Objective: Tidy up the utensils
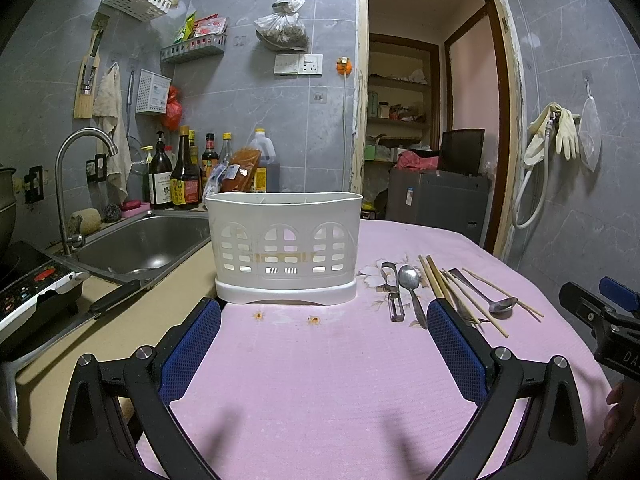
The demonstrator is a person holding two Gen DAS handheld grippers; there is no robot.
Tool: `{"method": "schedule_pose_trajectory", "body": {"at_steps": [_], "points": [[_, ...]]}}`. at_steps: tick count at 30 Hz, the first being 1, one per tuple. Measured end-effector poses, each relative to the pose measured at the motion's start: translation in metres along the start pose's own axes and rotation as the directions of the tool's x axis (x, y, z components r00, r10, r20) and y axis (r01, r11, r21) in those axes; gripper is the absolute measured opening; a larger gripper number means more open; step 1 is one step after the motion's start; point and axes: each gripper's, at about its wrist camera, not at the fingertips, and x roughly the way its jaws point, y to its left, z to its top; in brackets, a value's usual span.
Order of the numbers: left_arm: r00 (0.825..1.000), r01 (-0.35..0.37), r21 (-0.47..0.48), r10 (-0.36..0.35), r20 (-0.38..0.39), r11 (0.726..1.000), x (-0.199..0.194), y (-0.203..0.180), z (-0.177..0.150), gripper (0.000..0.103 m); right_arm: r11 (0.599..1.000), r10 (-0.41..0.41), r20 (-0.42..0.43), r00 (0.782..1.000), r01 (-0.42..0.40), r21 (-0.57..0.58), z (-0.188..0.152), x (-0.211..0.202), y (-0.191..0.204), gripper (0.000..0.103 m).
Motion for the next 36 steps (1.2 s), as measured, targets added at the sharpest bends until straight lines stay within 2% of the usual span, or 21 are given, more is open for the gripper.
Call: {"method": "schedule_pose_trajectory", "body": {"at_steps": [11,24,31,36], "points": [[1.0,-0.004,0.005,0.004,0.003,1.0,0.001,0.003,0.001,0.101,1.0,0.006,-0.002,1.0,-0.006,-0.016,0.003,0.002,0.005,0.103],[1.0,0.005,0.037,-0.005,0.025,0.999,0.027,-0.009,0.032,0.101,0.998,0.026,0.02,0.999,-0.025,-0.051,0.026,0.017,-0.003,0.103],[0.998,0.053,0.053,-0.055,0.033,0.997,0.053,-0.021,0.053,0.101,0.995,0.028,0.055,0.998,-0.023,-0.098,0.054,0.039,-0.016,0.103],[0.995,0.101,0.081,-0.099,-0.027,0.992,0.083,-0.031,0.064,0.101,0.992,0.038,0.011,0.999,-0.036,-0.12,0.074,0.066,-0.033,0.103]]}}
